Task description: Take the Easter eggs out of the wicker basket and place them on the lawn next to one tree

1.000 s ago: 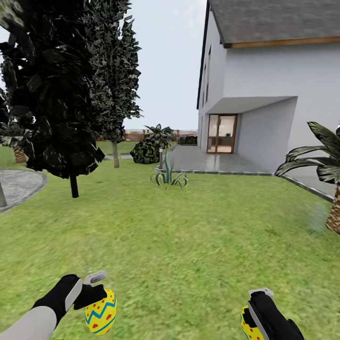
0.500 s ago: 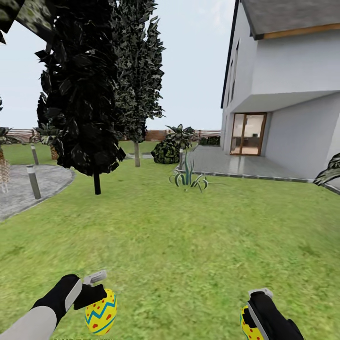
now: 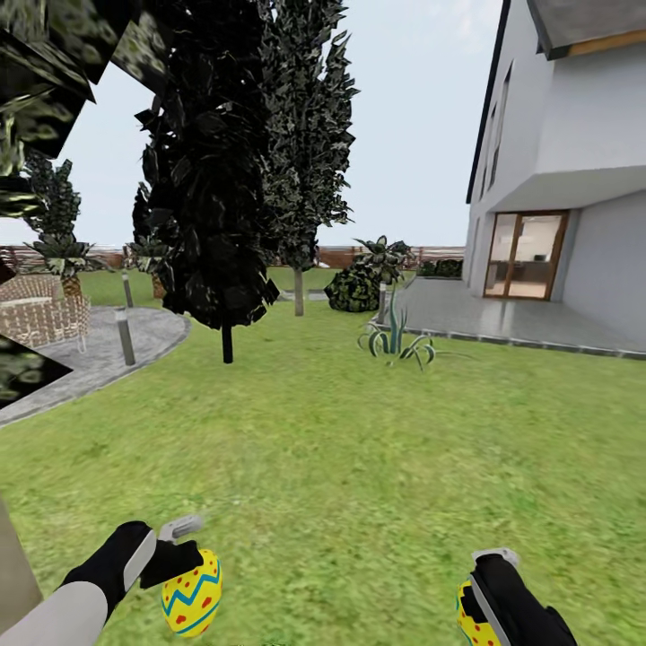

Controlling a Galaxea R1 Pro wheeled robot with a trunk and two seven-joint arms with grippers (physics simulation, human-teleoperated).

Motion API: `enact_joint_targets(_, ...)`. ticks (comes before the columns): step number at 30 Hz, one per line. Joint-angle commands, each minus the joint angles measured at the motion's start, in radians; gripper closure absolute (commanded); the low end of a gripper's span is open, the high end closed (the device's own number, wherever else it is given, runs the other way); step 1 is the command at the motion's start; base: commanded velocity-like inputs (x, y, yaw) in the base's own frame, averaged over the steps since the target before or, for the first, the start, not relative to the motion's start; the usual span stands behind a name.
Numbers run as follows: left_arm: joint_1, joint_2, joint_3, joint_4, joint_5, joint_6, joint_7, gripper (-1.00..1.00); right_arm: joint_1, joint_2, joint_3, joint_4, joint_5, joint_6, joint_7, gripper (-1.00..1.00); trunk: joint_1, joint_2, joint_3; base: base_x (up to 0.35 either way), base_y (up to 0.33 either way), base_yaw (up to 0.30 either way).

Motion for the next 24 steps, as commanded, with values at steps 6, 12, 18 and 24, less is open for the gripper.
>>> enact_joint_targets(6, -0.001, -0.002, 0.004, 0.000, 0.003, 0.006, 0.000, 1.00, 0.000, 0.001, 0.001, -0.001, 0.010, 0.006, 0.004, 1.00, 0.000, -0.001, -0.001, 0.000, 0.000, 0.295)
enact_joint_targets(12, -0.001, -0.022, 0.001, 0.001, 0.000, 0.006, 0.001, 1.00, 0.000, 0.001, 0.001, -0.001, 0.009, 0.006, 0.004, 1.00, 0.000, -0.001, -0.001, 0.092, -0.114, 0.295)
enact_joint_targets(18, -0.001, -0.033, -0.001, 0.005, 0.000, 0.006, 0.002, 1.00, 0.000, 0.001, 0.000, -0.001, 0.009, 0.006, 0.004, 1.00, 0.000, -0.001, -0.001, 0.194, -0.281, 0.163)
enact_joint_targets(24, -0.001, -0.033, -0.001, 0.008, 0.000, 0.006, 0.003, 1.00, 0.000, 0.001, 0.001, -0.001, 0.008, 0.006, 0.004, 1.00, 0.000, -0.001, -0.001, 0.195, -0.284, 0.003)
